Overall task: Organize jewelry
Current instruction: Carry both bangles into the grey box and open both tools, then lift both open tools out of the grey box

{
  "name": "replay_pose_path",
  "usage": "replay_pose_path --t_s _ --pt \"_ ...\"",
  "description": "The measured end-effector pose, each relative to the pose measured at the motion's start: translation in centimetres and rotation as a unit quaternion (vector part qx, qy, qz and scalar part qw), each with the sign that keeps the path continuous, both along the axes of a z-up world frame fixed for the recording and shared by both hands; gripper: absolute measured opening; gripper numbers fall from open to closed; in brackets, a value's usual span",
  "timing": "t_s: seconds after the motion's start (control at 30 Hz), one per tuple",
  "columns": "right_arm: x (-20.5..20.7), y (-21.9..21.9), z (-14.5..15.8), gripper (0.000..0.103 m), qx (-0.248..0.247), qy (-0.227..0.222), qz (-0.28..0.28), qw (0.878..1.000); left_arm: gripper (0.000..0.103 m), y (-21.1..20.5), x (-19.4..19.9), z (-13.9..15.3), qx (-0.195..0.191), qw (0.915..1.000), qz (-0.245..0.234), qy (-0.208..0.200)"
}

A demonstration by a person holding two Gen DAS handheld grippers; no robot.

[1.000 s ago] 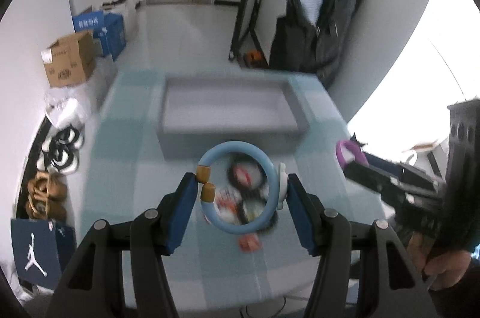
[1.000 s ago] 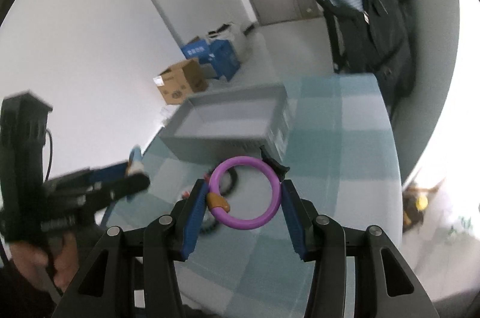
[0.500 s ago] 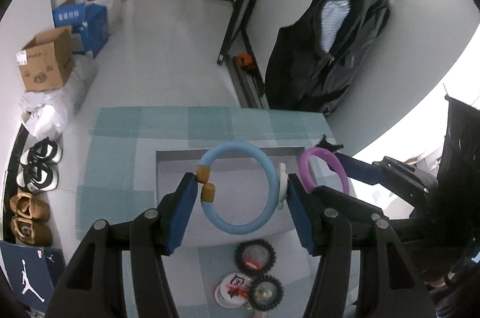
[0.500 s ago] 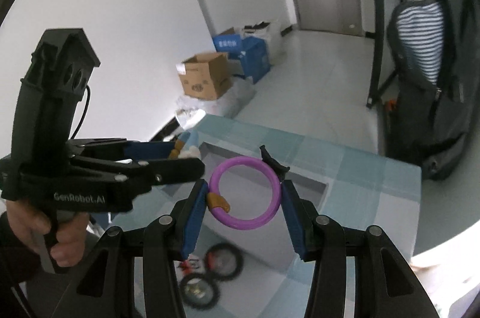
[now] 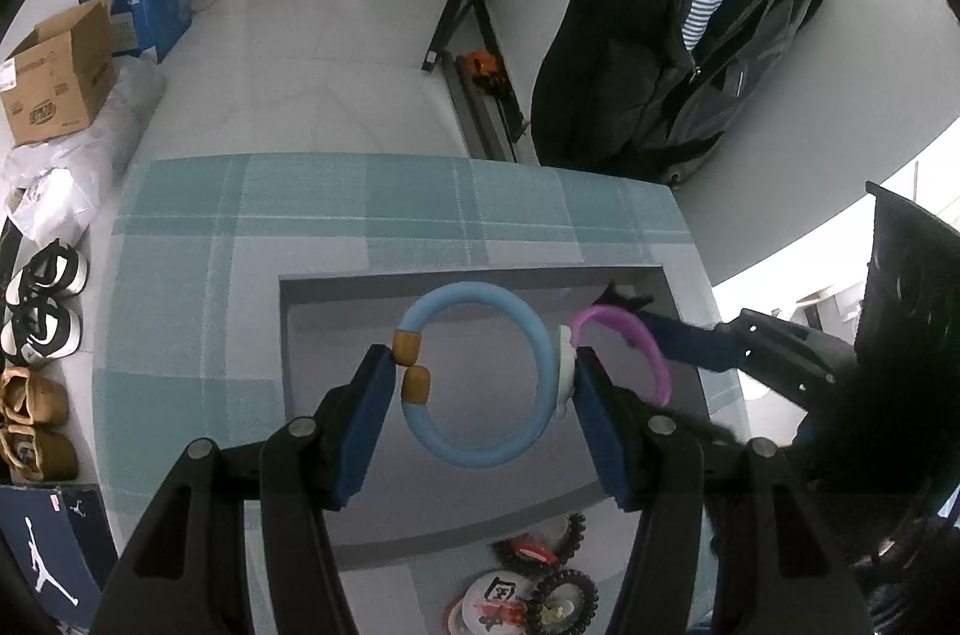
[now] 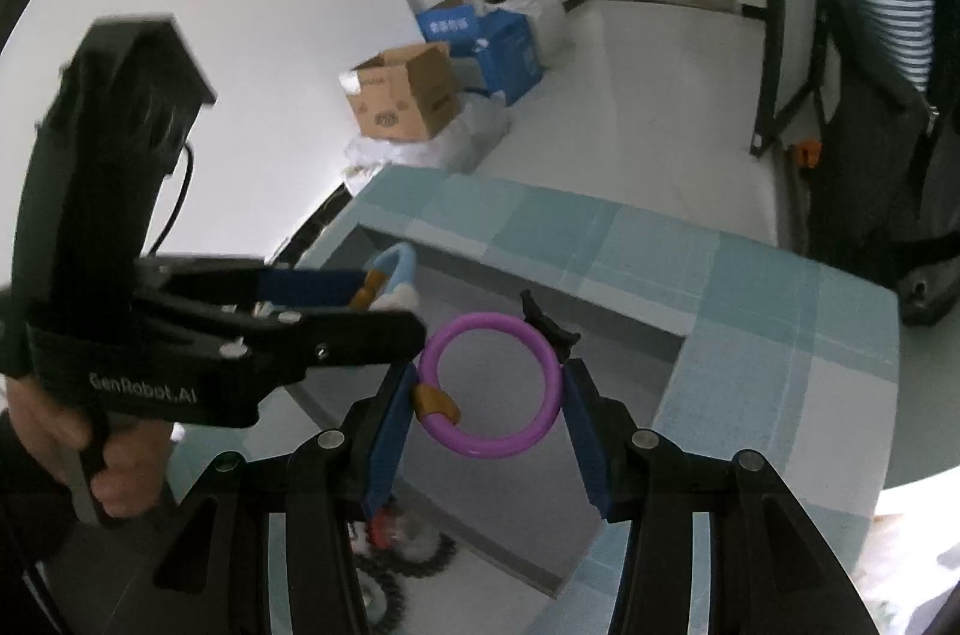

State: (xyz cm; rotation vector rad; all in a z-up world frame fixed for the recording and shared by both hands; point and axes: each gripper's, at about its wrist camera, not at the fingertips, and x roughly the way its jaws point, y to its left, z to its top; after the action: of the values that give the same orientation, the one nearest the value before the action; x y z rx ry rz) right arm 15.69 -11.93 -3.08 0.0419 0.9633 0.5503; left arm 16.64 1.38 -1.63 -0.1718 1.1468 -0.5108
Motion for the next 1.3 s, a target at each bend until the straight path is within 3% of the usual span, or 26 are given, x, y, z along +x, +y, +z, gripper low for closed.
replay_pose_path --t_s 0.23,0.43,0.47,0.57,0.63,0.7,0.77,1.07,1.2,1.3 --pt "1.0 -0.1 -0.7 0.048 -0.011 0.008 -0.014 1.000 0.055 -0.2 0.9 -0.7 -0.010 0.9999 0.003 0.007" --pt "0.7 -0.2 -0.1 0.050 -0.014 -0.008 -0.016 1.000 0.055 0.8 1.6 -0.9 -0.068 0.9970 0.008 0.036" --pt "0.7 -0.1 0.0 0.053 -0.013 -0.010 -0.014 1.000 0.056 0.8 1.7 -0.9 -0.077 0.9962 0.007 0.041" --pt "0.4 -0.2 0.3 0.074 -0.014 -0.021 -0.010 1.000 0.056 1.2 1.5 -0.3 -0.105 0.9936 0.004 0.042" --pt "0.1 -0.4 0.8 0.075 -0.010 -0.037 -0.013 0.999 0.060 1.5 1.1 0.6 -0.107 0.9939 0.008 0.024" --pt "-0.3 -0.6 1.3 0.075 -0.010 -0.044 -0.017 0.999 0.077 1.7 0.8 1.3 -0.109 0.9939 0.011 0.011" --pt "-0.8 -0.8 1.5 0.077 -0.013 -0.049 -0.021 0.998 0.078 2.0 0.3 1.9 -0.109 0.9939 0.017 0.000" --pt "-4.7 -1.9 3.0 0.084 0.003 -0.085 -0.040 0.996 0.078 2.1 -3.5 3.3 -0.015 0.9956 0.053 -0.076" --pt "-6.5 -2.5 3.9 0.088 0.015 -0.099 -0.045 0.994 0.078 1.8 -5.8 4.0 0.040 0.9893 0.073 -0.120" --pt "-7.8 -2.8 4.4 0.099 0.016 -0.112 -0.058 0.992 0.078 1.7 -7.1 4.1 0.073 0.9836 0.088 -0.140"
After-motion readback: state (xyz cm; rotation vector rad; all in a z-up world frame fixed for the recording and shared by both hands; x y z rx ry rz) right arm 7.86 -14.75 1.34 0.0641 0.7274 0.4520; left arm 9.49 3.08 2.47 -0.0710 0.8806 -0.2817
